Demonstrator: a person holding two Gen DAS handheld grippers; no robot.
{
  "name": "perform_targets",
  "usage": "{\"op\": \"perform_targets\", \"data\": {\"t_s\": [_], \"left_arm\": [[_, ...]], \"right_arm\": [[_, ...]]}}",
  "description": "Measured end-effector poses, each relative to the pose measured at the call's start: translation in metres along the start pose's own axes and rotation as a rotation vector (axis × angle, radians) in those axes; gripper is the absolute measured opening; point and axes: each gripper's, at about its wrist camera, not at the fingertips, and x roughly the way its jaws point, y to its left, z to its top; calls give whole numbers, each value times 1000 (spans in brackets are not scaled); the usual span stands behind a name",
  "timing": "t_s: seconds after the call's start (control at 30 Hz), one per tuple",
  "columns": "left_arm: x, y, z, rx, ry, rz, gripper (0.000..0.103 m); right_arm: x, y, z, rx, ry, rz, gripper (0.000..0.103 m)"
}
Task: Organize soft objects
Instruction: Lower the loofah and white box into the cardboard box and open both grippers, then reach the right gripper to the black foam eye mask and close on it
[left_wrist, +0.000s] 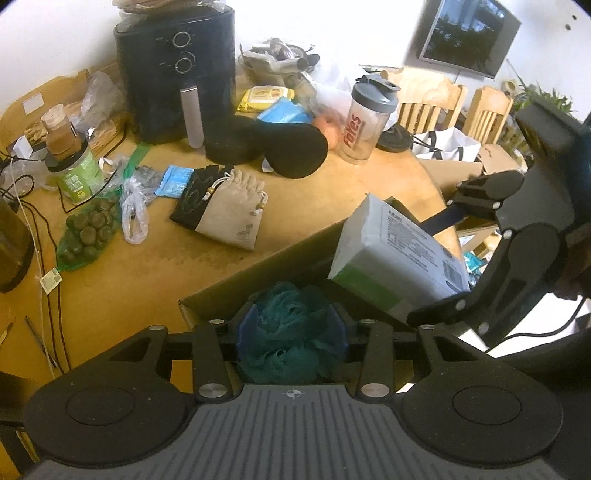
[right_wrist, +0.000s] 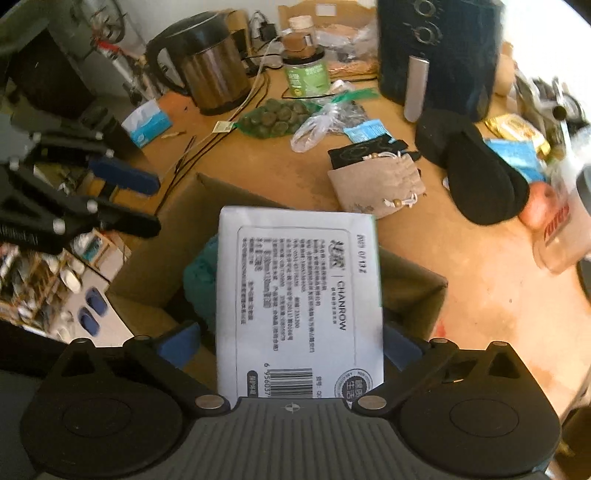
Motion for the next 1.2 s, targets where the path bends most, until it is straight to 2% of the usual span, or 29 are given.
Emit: {"op": "perform_targets", "data": {"t_s": [0.03, 0.1, 0.2, 0.27, 0.33, 0.43, 0.47, 0.5, 0.53, 1.03, 1.2], "left_arm": [[0, 1, 0, -3, -1, 0, 42], [-1, 2, -1, -11, -2, -1, 42], [-3, 5, -1, -21, -6, 3, 42], [-3, 7, -2, -31, -8, 7, 42], [-3, 10, -2, -43, -8, 12, 42], [-5, 14, -1, -60, -15, 17, 42], [-5, 14, 0, -62, -17, 18, 42], [-6, 15, 0, -65, -20, 21, 42], [-7, 16, 1, -68, -23, 23, 42], [-9, 30, 5, -109, -39, 47, 42], [-9, 35, 7, -125, -38, 60, 42]], "right_arm": [[2, 0, -1, -7, -3, -15, 91], [4, -7, -1, 42, 3, 26, 91], [-3, -26, -1, 180, -21, 200, 90], [-6, -33, 1, 223, -17, 277, 90], [-6, -38, 5, 262, 24, 333, 91], [0, -45, 9, 330, 141, 393, 92], [2, -45, 11, 346, 165, 387, 94], [1, -48, 12, 369, 169, 381, 101], [-2, -50, 13, 384, 154, 378, 103], [-28, -50, 28, 258, 6, 209, 103], [-25, -56, 31, 230, -4, 134, 103]]}}
